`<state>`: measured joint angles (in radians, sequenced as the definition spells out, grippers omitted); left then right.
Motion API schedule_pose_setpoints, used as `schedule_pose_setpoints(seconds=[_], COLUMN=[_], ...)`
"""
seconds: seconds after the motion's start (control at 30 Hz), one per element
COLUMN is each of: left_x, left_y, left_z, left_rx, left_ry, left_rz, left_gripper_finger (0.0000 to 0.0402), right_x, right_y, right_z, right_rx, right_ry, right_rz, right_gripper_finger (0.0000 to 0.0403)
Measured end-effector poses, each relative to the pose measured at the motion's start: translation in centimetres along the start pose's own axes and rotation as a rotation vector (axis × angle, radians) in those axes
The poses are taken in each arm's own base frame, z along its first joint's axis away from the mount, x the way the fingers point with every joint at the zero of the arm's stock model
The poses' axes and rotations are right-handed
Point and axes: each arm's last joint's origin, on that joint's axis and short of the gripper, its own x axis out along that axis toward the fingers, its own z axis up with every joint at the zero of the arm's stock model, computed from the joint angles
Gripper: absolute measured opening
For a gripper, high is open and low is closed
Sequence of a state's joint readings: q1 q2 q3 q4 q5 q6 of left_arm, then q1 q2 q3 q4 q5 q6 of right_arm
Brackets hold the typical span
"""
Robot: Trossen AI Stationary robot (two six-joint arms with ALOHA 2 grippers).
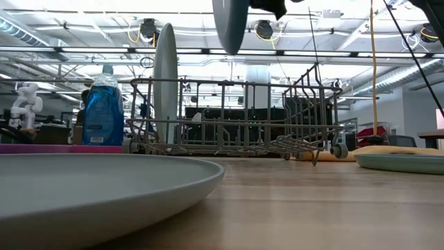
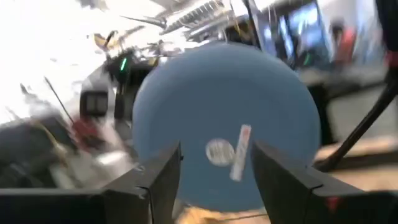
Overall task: Sort dishes
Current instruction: Put the blue plate into the dish rack
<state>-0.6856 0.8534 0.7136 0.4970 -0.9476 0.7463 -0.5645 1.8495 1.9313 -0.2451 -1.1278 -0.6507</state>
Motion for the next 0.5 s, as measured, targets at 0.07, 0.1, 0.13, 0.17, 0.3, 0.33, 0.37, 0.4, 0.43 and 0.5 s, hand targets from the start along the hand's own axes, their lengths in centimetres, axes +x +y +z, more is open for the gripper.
schedule_pose_setpoints(seconds=[0.07, 0.1, 0.13, 0.17, 0.3, 0.33, 0.37, 0.4, 0.43, 0.5], left_x=[1.3, 1.9, 2.5, 3.2, 5.6, 6.1, 6.5, 6.9, 7.2, 8.1], left_y=[-0.6, -0.7, -0.7, -0.6, 0.4, 0.9, 1.2, 1.6, 1.9, 2.4], left_z=[1.5, 2.4, 3.2, 4.1, 7.4, 8.2, 8.7, 9.3, 9.7, 10.1], left_rx=[0.198, 0.286, 0.362, 0.425, 0.550, 0.559, 0.571, 0.585, 0.591, 0.587], left_ry=[0.051, 0.081, 0.114, 0.150, 0.248, 0.261, 0.276, 0.290, 0.304, 0.340], left_rz=[-0.005, 0.000, 0.011, 0.028, 0.072, 0.073, 0.069, 0.059, 0.046, 0.014], left_gripper_finger=[0.0201, 0.0201, 0.0201, 0.0201, 0.0201, 0.0201, 0.0201, 0.0201, 0.0201, 0.0201], right_x=[0.2, 0.3, 0.3, 0.4, 0.7, 0.8, 1.0, 1.1, 1.2, 1.4], right_y=[0.1, 0.1, 0.1, 0.2, 0.8, 1.0, 1.1, 1.3, 1.4, 1.7], right_z=[-0.6, -0.9, -1.1, -1.2, -1.7, -1.7, -1.8, -1.8, -1.9, -1.9], right_rx=[0.014, 0.018, 0.026, 0.035, 0.036, 0.039, 0.038, 0.039, 0.042, 0.045], right_ry=[0.002, 0.000, 0.001, 0.002, -0.008, -0.006, -0.004, -0.002, 0.000, 0.005], right_rz=[0.019, 0.031, 0.038, 0.045, 0.103, 0.113, 0.121, 0.128, 0.136, 0.147], right_gripper_finger=[0.0000, 0.0000, 0.0000, 0.0000, 0.0000, 0.0000, 0.0000, 0.0000, 0.0000, 0.0000])
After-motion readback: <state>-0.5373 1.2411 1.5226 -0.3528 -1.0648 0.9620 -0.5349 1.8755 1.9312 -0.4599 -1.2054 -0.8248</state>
